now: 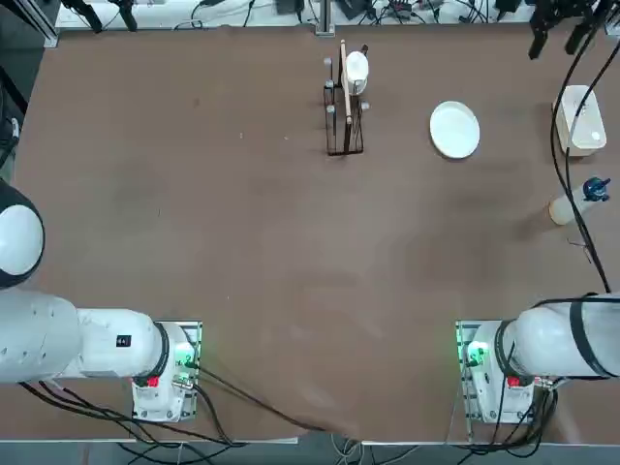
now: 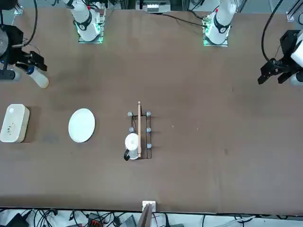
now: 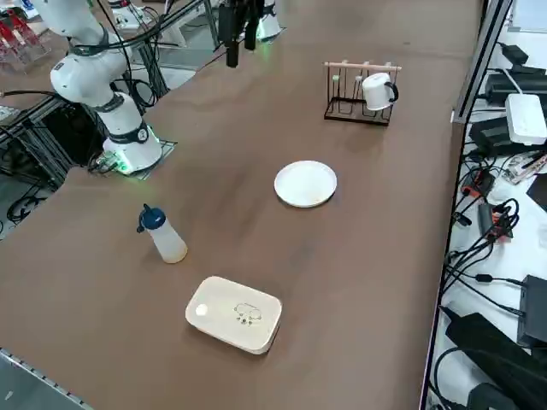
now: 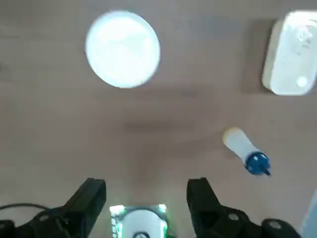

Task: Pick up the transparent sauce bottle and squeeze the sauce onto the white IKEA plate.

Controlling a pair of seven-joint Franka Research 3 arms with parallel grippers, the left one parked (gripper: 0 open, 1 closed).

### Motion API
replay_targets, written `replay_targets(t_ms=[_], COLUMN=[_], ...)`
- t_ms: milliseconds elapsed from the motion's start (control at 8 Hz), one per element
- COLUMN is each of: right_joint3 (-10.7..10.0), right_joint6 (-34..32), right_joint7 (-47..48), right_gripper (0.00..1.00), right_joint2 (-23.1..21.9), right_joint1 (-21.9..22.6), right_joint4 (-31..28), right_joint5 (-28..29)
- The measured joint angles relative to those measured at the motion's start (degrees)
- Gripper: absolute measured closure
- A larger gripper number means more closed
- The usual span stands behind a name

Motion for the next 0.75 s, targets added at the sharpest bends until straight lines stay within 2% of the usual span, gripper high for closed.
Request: replay_targets(t_ms=[250, 750], right_joint3=[0.00, 0.87], right_joint6=[-2.80, -3.19], right_joint7=[7.75, 37.36], right_gripper=[0.00, 0.00], right_joint2=[2.71, 10.67], right_joint1=[0.12, 2.99], right_joint4=[-0.11, -1.10], right_joint5=[-2.92, -19.13])
